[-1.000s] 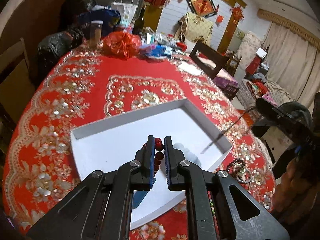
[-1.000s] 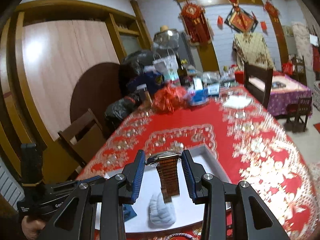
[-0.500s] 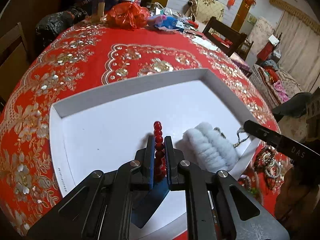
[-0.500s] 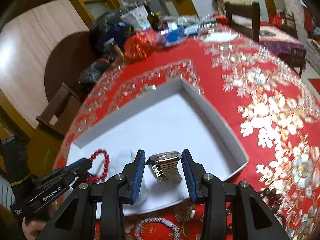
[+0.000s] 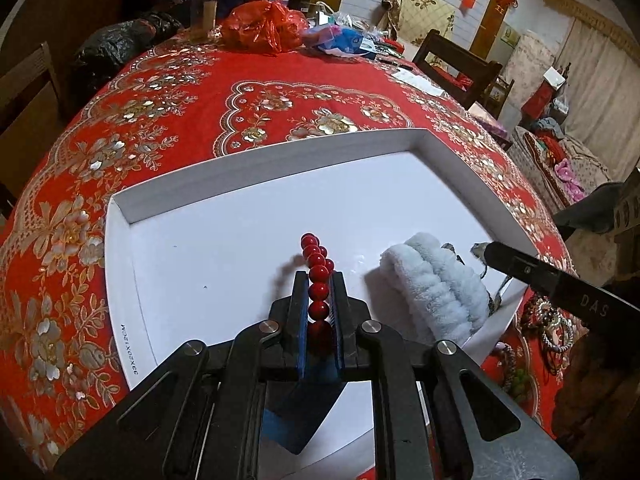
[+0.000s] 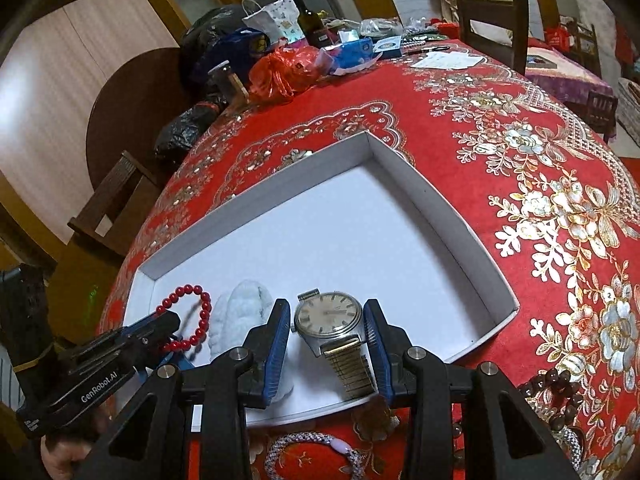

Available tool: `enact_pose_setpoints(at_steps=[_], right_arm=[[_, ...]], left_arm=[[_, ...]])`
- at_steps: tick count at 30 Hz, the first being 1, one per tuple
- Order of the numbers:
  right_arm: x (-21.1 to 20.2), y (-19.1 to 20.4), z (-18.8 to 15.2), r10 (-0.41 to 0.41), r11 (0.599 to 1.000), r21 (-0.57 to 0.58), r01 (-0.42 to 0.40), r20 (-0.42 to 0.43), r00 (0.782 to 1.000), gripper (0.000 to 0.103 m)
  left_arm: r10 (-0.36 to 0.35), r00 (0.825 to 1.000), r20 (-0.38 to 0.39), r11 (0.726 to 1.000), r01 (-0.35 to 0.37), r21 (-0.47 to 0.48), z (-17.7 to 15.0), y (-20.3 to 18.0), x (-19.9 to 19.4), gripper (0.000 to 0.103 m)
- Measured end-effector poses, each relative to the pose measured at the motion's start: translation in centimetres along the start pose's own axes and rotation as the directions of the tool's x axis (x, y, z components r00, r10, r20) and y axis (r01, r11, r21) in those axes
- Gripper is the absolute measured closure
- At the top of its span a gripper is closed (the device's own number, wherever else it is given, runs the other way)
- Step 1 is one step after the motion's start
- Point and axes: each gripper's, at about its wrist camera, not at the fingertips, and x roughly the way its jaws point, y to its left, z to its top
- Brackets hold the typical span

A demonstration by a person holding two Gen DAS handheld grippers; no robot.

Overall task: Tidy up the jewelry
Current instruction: 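Lower the watch and red bracelet into the box and open both grippers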

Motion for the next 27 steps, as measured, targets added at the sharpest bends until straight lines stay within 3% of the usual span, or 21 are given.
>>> enact_pose_setpoints(at_steps=[1, 2, 4, 6, 8, 16, 19, 27], right_arm=[[-0.2, 0.0, 0.1, 0.014, 1.0, 0.007, -0.015, 0.01, 1.0, 0.066], [-0.4, 0.0, 0.1, 0.019, 1.0, 0.011, -0.02, 0.016, 1.0, 0.059], [-0.9, 0.0, 0.4, 0.026, 0.999, 0.016, -0.027, 0.043, 0.999, 0.055], [-1.4, 0.1, 0.6, 0.031, 0.999, 0.018, -0.032, 0.062, 0.998, 0.055], [-1.8, 0.1, 0.7, 0.03, 0.999, 0.019, -0.032, 0.075, 0.997, 0.055], [-5.0, -1.6, 0.4, -0.006, 0.998, 0.07, -0.004, 0.135, 0.991, 0.055], [-6.9, -2.5, -0.2, -0.041, 0.995, 0.096, 0.027, 0.15, 0.988, 0.055], [-12.4, -7.1, -4.0, -0.245, 0.954, 0.21, 0.215, 0.128, 0.961, 0.055]], left_arm=[[0.001, 1.0, -0.001, 1.0, -0.001, -0.001, 0.0, 0.0, 0.0, 0.093], [0.001, 1.0, -0.002, 1.0, -0.001, -0.002, 0.0, 0.0, -0.1, 0.091], [-0.001, 1.0, 0.002, 1.0, 0.001, -0.003, 0.0, 0.1, -0.2, 0.081], [0.006, 1.0, 0.018, 1.0, -0.006, -0.006, 0.1, 0.1, -0.5, 0.062], [0.023, 0.999, 0.044, 1.0, -0.022, -0.006, 0.2, 0.2, -1.0, 0.056], [0.038, 0.996, 0.075, 0.999, -0.036, -0.022, 0.3, 0.2, -2.8, 0.056], [0.008, 0.996, 0.086, 1.0, -0.009, 0.008, -0.5, -1.3, -4.1, 0.056], [-0.127, 0.991, 0.04, 0.982, 0.119, 0.148, -5.3, -7.1, -6.4, 0.056]])
